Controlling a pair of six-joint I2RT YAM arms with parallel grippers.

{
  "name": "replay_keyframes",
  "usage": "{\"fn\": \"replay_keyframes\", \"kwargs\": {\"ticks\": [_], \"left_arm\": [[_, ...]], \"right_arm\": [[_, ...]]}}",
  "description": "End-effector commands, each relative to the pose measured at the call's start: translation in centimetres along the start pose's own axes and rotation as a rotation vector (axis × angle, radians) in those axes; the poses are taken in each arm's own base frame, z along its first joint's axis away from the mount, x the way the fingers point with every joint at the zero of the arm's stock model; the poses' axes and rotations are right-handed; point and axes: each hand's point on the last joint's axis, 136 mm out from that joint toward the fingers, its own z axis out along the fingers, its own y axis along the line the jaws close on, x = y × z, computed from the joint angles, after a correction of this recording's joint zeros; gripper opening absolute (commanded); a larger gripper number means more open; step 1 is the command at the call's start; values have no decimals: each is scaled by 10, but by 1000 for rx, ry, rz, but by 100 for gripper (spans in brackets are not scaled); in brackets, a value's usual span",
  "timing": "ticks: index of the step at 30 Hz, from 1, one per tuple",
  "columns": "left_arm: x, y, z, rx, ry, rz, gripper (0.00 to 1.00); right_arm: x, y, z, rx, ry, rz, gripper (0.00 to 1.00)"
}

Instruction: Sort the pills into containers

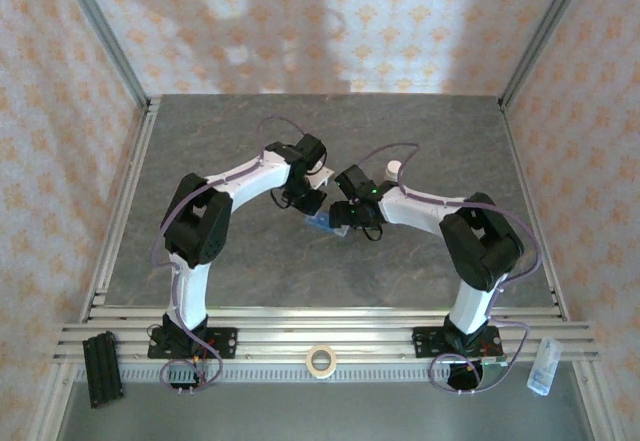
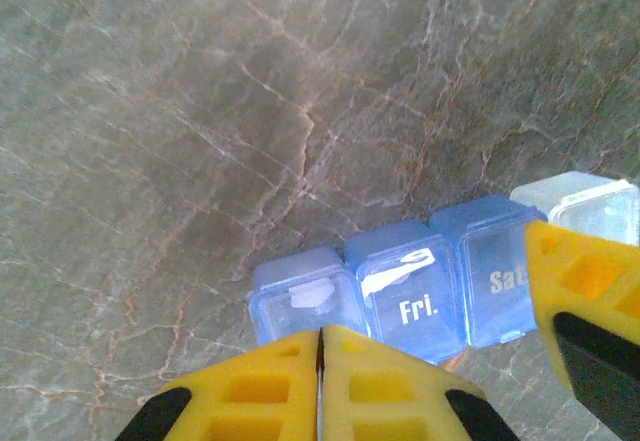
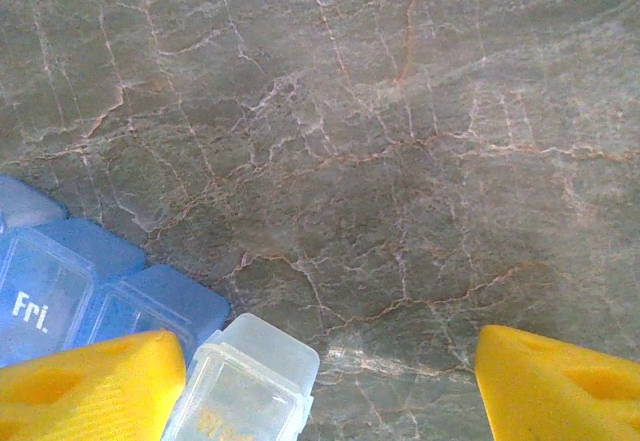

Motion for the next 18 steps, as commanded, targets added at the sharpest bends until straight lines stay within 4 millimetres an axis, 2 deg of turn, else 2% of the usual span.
{"fn": "replay_keyframes", "kwargs": {"ticks": [1,18], "left_arm": [[4,-7,-6,16,-10,1,9],[17,-4,11,13,19,-15,9]], "right_arm": [[30,-29,22,118,89,1,78],[32,-30,25,122,96,3,78]]}}
